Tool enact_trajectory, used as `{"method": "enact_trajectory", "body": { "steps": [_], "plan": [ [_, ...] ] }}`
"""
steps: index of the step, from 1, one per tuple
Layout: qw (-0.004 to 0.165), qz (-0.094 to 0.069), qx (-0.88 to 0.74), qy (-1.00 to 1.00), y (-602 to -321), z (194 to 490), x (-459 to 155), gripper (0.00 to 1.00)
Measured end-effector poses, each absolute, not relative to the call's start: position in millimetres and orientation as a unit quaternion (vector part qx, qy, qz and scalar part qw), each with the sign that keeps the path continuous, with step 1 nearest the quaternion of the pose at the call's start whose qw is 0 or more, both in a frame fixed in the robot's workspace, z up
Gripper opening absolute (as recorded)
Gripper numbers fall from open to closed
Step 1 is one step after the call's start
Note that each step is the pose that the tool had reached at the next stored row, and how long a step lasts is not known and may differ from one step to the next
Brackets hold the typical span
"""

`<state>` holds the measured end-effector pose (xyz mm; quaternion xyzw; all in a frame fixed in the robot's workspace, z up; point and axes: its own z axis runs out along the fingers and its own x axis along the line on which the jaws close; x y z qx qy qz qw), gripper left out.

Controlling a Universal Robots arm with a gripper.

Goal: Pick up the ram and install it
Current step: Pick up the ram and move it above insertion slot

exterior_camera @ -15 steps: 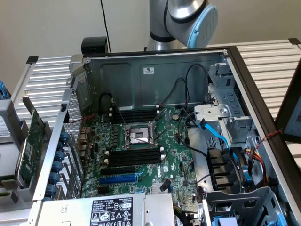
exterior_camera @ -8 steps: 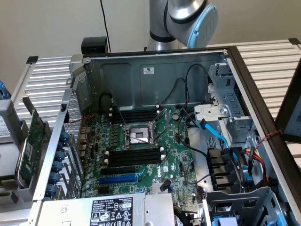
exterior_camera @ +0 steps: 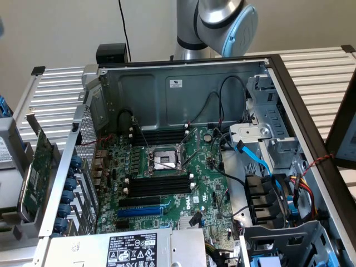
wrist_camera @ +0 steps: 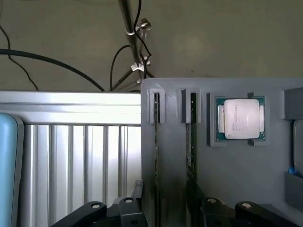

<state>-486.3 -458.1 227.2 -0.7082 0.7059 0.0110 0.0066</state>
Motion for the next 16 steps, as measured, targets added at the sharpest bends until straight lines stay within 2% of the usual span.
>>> {"method": "enact_trajectory", "body": {
  "steps": [16],
  "plan": [
    [0.007,0.011,-0.708,0.706,-459.0,198.4,-486.4,0.48]
  ]
}}
